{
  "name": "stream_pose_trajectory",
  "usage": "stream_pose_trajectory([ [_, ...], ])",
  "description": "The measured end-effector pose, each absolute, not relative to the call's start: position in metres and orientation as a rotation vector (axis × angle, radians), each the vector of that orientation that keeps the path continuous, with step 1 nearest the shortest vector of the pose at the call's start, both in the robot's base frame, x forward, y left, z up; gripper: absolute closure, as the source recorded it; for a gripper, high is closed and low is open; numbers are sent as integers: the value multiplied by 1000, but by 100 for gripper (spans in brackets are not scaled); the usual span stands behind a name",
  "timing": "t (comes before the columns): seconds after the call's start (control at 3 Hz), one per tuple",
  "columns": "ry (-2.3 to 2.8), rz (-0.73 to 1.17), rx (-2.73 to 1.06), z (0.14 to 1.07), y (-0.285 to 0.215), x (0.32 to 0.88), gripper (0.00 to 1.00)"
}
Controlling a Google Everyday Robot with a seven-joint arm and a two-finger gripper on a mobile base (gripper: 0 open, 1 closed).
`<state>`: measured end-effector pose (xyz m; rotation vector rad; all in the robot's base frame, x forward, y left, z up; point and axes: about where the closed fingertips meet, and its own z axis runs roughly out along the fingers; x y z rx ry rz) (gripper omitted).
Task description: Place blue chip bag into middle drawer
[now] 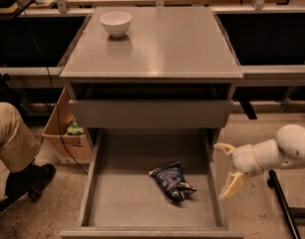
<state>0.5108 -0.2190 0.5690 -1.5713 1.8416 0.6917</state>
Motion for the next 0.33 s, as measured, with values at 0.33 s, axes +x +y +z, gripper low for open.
stream_pose_trajectory([
  [0.33, 1839, 670, -1577, 578, -221, 512, 0],
])
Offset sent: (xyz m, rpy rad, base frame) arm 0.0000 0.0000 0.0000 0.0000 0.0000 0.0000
